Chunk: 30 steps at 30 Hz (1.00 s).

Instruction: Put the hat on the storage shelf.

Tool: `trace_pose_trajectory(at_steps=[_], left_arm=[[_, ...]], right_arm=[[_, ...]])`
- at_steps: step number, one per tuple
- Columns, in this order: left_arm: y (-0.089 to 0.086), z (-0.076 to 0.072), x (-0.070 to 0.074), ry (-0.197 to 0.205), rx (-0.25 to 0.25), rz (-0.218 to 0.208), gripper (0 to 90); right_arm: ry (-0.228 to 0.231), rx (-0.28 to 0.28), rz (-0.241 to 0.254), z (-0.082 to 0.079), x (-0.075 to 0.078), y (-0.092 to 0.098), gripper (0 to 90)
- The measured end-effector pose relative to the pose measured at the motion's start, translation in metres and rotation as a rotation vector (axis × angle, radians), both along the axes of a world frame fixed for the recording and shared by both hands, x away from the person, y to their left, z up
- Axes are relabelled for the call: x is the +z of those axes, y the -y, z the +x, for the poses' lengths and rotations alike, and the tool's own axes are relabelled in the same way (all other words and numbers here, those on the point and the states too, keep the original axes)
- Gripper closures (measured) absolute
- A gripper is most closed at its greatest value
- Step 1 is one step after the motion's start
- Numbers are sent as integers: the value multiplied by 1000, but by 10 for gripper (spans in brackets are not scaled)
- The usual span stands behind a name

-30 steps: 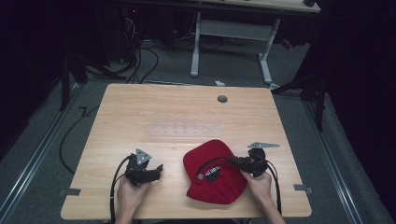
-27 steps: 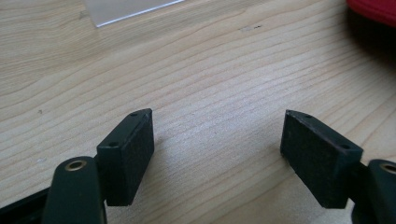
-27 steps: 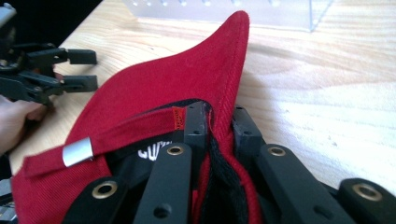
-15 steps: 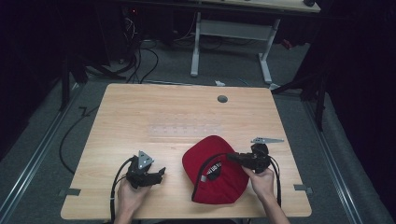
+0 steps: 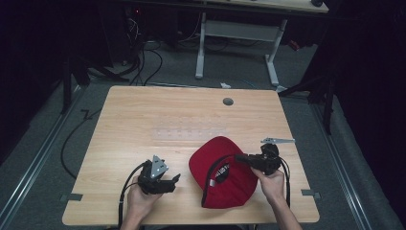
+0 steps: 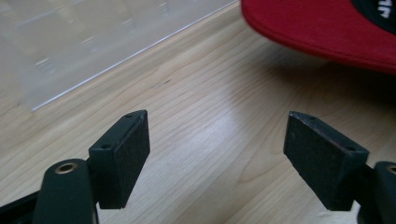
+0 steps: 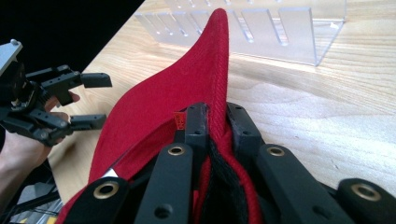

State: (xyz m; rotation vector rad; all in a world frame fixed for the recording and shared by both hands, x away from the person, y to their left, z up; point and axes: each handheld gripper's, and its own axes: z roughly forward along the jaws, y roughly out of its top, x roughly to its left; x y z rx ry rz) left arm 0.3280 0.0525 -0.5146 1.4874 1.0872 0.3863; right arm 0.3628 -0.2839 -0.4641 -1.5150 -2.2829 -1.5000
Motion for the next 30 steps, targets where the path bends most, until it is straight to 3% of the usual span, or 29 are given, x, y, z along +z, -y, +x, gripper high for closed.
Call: trace_pose_trajectory(at_steps=[7,15,20,30], left_arm=[[12,-5,5,22,-46,12,206],[30,-17,12,70,-122,49,174],[38,-19,15,86,-141,56,155],[48,-25,17,129,-173,120,145]], right_arm=[[-10,13,19,2,10,-3,811],[-30,23,11,8,20,-7,812],[-49,23,-1,13,25,-11,812],[-130,31,-33,21,22,-18,811]])
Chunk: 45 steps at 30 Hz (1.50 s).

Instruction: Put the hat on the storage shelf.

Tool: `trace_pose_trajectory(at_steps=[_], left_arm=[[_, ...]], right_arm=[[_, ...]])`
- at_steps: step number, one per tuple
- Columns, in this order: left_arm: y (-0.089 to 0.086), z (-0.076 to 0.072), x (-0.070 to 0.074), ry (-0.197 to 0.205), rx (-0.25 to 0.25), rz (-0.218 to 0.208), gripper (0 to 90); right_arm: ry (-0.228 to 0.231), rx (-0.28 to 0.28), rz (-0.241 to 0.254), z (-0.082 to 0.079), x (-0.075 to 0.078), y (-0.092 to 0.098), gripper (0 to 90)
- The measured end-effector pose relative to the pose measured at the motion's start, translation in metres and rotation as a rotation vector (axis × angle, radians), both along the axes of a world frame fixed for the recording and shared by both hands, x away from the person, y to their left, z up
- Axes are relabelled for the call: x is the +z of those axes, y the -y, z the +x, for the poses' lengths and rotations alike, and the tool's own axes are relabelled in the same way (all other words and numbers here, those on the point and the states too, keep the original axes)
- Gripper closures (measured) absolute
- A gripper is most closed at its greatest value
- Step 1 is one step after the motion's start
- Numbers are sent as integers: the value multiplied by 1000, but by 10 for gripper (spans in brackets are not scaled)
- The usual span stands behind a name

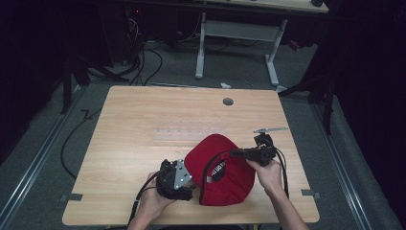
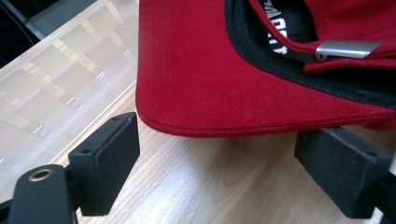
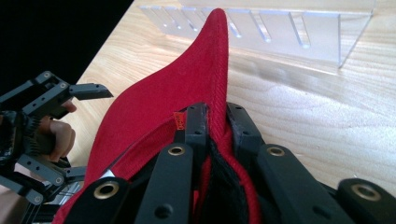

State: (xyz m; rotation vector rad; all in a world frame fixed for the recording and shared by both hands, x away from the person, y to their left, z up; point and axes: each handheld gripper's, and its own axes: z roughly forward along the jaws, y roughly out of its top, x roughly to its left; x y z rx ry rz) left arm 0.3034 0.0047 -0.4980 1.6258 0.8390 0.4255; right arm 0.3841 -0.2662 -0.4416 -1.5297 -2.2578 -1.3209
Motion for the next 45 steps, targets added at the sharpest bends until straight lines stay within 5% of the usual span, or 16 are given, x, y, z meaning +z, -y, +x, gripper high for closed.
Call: trace_pose_trajectory(at_steps=[12,14,28,45], left_arm=[[6,-1,-1,43,-6,33,170],[7,-1,0,48,-14,30,221],[5,-3,0,77,-20,49,507],[2,-11,12,-16,-163,28,803]], right_arm=[[-41,47,-14,1,-1,-9,810],[-53,70,15,0,-2,-13,810],[-54,95,10,-1,-3,-22,798],[-76,106,62,2,-7,-18,762]])
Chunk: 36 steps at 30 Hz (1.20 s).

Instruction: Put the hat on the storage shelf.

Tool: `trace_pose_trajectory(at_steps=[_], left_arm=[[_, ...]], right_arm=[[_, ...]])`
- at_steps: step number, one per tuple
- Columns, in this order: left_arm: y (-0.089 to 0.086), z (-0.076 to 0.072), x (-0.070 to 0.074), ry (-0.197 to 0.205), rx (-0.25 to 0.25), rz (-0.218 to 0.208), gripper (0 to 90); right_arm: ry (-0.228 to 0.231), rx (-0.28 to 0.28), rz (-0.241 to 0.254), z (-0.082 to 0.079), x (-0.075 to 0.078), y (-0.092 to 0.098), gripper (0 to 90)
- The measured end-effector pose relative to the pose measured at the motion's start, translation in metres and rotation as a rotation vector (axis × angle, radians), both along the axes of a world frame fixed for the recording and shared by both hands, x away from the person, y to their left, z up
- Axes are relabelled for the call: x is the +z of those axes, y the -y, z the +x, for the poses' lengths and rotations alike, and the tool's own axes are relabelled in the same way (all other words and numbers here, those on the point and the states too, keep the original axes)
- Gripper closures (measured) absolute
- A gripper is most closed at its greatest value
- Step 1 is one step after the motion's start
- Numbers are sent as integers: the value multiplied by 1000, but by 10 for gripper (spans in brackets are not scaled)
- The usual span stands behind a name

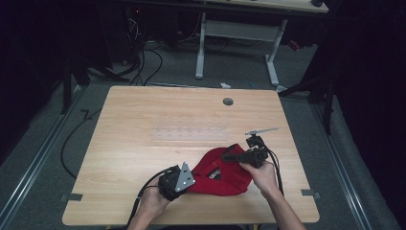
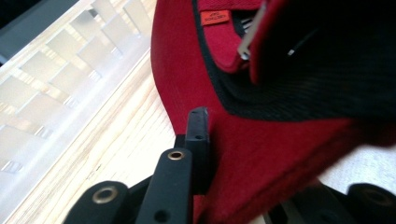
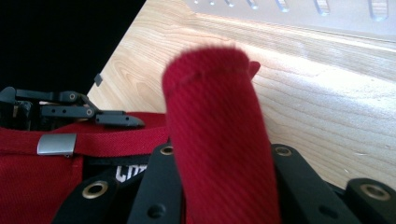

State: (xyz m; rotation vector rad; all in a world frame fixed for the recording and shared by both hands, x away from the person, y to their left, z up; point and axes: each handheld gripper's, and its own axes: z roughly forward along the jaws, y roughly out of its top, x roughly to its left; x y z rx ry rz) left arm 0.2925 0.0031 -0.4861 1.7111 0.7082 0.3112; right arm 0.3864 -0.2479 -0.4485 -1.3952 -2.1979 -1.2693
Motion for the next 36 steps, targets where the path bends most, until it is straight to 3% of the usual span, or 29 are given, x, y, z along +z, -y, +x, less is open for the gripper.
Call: trace_pose_trajectory(at_steps=[5,11,12,14,15,16,19,23,27,28,31,33,35,36], left_arm=[[0,-8,2,-4,-58,17,850],[-2,-11,1,-17,-73,34,862],[-4,-11,2,-22,-74,26,863],[-5,-12,3,-24,-76,23,863],[-7,-12,4,-32,-77,10,863],[-7,-12,4,-32,-77,10,862],[-11,-10,4,-52,-64,3,862],[-18,-7,7,-66,-35,-35,862],[-22,-6,10,-76,-16,-57,862],[-27,-3,11,-88,-5,-87,862],[-31,-1,13,-90,15,-108,862],[-36,1,15,-96,30,-128,861],[-42,4,18,-101,55,-156,861],[-42,4,18,-101,55,-156,861]], right_arm=[[-12,6,26,2,-2,0,706],[-3,-22,73,5,-2,5,586],[16,-57,89,5,1,10,519],[23,-69,90,5,2,12,498],[50,-110,107,4,5,18,456],[50,-110,107,4,5,18,456],[121,-185,124,0,12,29,434],[144,-234,137,-2,15,41,422],[160,-245,105,-4,11,49,415],[170,-263,55,-5,6,50,432],[167,-274,70,-7,-2,53,429],[181,-289,42,-8,-9,56,430],[192,-305,-27,-12,-19,56,428],[192,-305,-27,-12,-19,56,428]])
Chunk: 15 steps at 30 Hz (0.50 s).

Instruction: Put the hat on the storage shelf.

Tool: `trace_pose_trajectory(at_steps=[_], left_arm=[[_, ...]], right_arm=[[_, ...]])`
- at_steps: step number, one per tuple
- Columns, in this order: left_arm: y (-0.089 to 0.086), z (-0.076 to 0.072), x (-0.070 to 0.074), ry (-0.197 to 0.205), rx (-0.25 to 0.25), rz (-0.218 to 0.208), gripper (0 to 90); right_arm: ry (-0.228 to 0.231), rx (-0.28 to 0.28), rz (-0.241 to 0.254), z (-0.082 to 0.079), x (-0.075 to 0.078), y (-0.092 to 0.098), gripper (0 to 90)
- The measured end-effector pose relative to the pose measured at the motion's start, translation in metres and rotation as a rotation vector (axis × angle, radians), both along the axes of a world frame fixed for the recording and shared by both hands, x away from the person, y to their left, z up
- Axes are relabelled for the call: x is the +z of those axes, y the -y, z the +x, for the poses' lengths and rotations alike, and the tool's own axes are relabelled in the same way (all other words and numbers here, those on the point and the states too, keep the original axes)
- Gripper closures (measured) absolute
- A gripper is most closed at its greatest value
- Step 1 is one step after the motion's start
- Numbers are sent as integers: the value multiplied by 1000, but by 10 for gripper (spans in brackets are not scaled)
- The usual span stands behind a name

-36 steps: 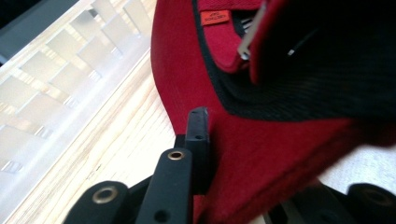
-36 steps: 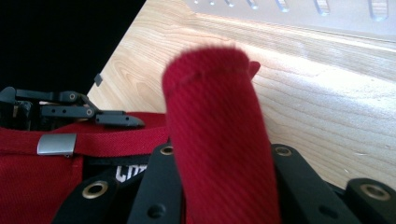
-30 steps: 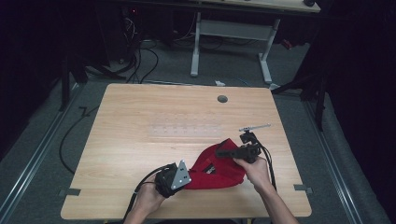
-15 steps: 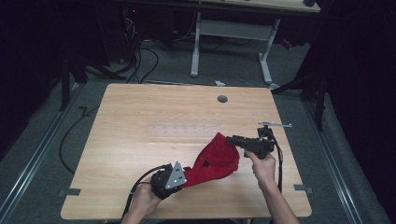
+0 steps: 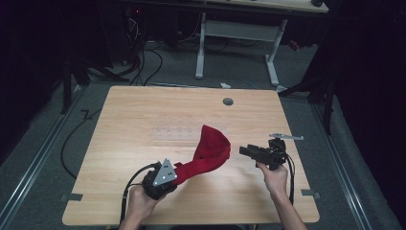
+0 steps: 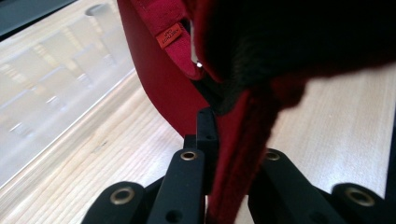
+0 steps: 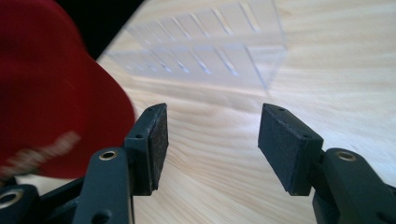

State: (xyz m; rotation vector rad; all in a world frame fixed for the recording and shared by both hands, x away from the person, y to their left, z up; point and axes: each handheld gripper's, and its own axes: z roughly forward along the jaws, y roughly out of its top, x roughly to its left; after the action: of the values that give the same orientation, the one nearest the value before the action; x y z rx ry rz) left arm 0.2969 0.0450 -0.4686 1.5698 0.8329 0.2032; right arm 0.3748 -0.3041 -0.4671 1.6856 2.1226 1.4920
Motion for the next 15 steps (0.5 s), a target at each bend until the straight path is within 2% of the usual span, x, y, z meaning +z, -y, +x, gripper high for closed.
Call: trace_pose_trajectory(at_steps=[1,3,6,7,8,11,12,15], left_arm=[[-2,2,1,-4,11,-9,861],[-7,7,1,-10,40,-28,861],[-9,11,2,-21,61,-48,861],[-11,12,2,-24,66,-57,861],[-13,15,3,-33,80,-73,861],[-16,19,4,-41,95,-92,861],[-16,19,4,-41,95,-92,861],[-16,22,6,-51,99,-97,861]], right_arm=[[-1,-7,-25,-1,-4,0,428],[33,-24,-138,-6,-16,-1,423],[65,-39,-236,-10,-25,-2,413],[65,-39,-236,-10,-25,-2,413],[90,-46,-291,-12,-31,-3,400],[110,-57,-350,-14,-39,-4,391],[110,-57,-350,-14,-39,-4,391],[127,-85,-395,-16,-46,-4,388]])
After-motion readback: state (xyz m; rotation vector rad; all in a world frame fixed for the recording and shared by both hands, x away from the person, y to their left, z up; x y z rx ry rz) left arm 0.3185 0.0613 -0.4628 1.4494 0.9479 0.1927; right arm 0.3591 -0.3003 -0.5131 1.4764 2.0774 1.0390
